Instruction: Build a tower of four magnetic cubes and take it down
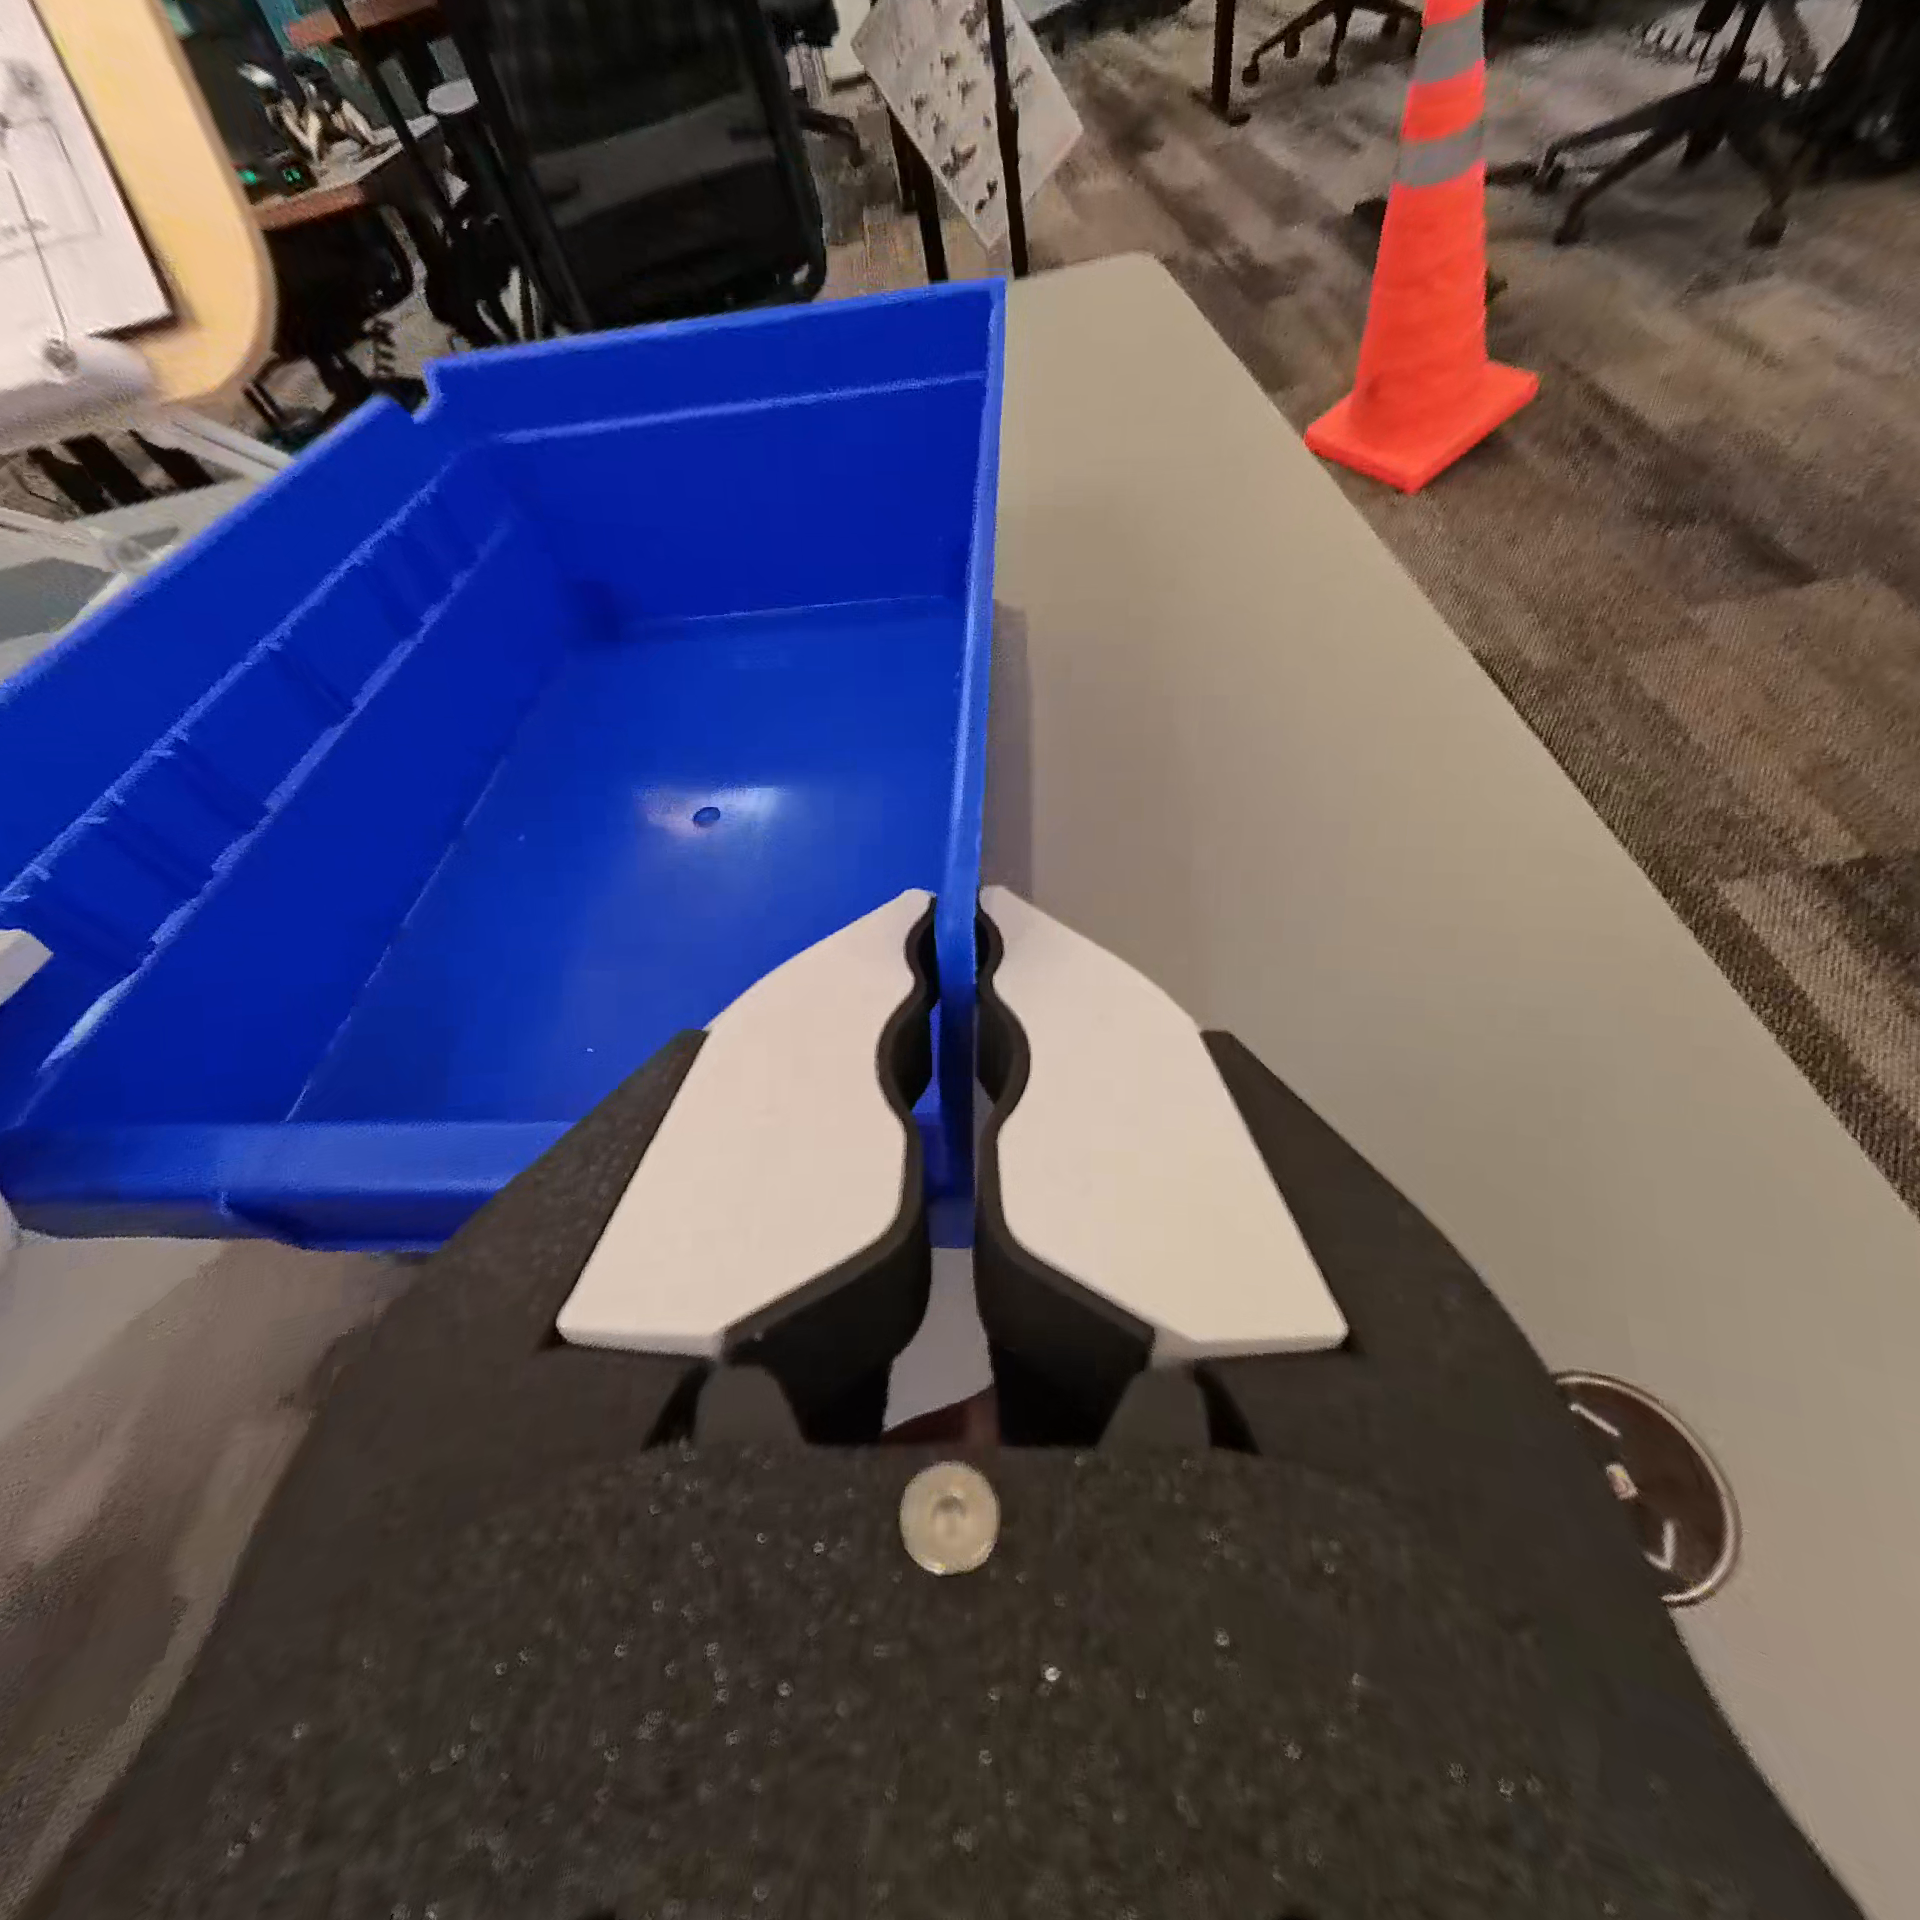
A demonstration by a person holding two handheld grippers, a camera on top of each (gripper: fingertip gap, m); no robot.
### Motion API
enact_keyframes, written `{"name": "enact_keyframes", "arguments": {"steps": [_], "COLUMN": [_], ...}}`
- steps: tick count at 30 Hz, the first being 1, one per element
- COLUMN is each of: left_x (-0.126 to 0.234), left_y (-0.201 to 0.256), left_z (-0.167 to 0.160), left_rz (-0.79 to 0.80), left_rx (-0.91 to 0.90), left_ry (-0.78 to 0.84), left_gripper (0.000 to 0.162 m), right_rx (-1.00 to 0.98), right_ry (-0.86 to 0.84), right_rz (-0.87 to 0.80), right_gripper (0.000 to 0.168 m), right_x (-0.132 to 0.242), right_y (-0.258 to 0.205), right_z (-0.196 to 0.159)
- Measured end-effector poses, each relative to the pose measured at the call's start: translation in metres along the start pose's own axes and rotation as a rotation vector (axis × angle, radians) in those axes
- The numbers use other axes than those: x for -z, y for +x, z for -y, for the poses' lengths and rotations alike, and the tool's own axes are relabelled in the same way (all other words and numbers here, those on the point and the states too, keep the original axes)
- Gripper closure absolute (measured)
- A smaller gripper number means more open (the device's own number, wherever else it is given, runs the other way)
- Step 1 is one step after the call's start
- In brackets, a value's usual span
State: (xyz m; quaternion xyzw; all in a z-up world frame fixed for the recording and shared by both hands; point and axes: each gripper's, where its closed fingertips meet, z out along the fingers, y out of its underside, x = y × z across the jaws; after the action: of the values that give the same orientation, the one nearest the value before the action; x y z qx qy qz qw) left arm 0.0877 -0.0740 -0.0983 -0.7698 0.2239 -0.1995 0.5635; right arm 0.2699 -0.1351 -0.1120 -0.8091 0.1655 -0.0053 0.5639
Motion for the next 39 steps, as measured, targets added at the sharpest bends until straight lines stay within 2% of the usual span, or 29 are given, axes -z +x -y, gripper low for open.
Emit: {"name": "enact_keyframes", "arguments": {"steps": [8,10,17,18,19,21,22,26,28,30,34,37,39], "left_x": [-0.013,-0.012,-0.011,-0.010,-0.009,-0.002,0.005,0.058,0.094,0.130,0.186,0.211,0.218], "left_y": [0.016,0.021,0.026,0.027,0.027,0.024,0.020,-0.001,-0.020,-0.055,-0.168,-0.258,-0.300], "left_z": [-0.021,-0.021,-0.022,-0.023,-0.023,-0.021,-0.018,0.007,0.016,0.026,0.049,0.042,0.022], "left_rz": [-0.087,-0.127,-0.174,-0.190,-0.213,-0.254,-0.269,-0.365,-0.399,-0.367,-0.108,0.125,0.205], "left_rx": [-0.015,0.014,0.027,0.043,0.063,0.102,0.112,0.061,-0.004,-0.074,-0.112,-0.068,0.011], "left_ry": [-0.079,-0.083,-0.099,-0.109,-0.120,-0.142,-0.143,-0.092,-0.075,-0.046,0.063,0.108,0.084], "left_gripper": [0.150,0.147,0.144,0.143,0.143,0.132,0.125,0.120,0.118,0.118,0.119,0.118,0.115], "right_rx": [0.063,0.060,0.048,0.049,0.053,0.061,0.066,0.023,-0.004,0.009,0.095,0.132,0.128], "right_ry": [-0.004,-0.004,0.005,0.002,-0.004,-0.004,0.005,0.123,0.197,0.257,0.320,0.321,0.268], "right_rz": [0.012,0.058,0.066,0.057,0.037,0.004,-0.015,-0.035,0.006,0.047,0.153,0.250,0.351], "right_gripper": [0.165,0.165,0.165,0.163,0.154,0.134,0.130,0.130,0.130,0.131,0.130,0.129,0.129], "right_x": [-0.017,-0.022,-0.025,-0.025,-0.025,-0.021,-0.017,0.017,0.034,0.048,0.060,0.060,0.056], "right_y": [0.019,0.021,0.025,0.025,0.028,0.032,0.035,0.034,0.017,-0.009,-0.095,-0.184,-0.250], "right_z": [-0.001,0.000,0.002,0.002,0.001,0.002,0.005,0.035,0.054,0.072,0.089,0.075,0.045]}}
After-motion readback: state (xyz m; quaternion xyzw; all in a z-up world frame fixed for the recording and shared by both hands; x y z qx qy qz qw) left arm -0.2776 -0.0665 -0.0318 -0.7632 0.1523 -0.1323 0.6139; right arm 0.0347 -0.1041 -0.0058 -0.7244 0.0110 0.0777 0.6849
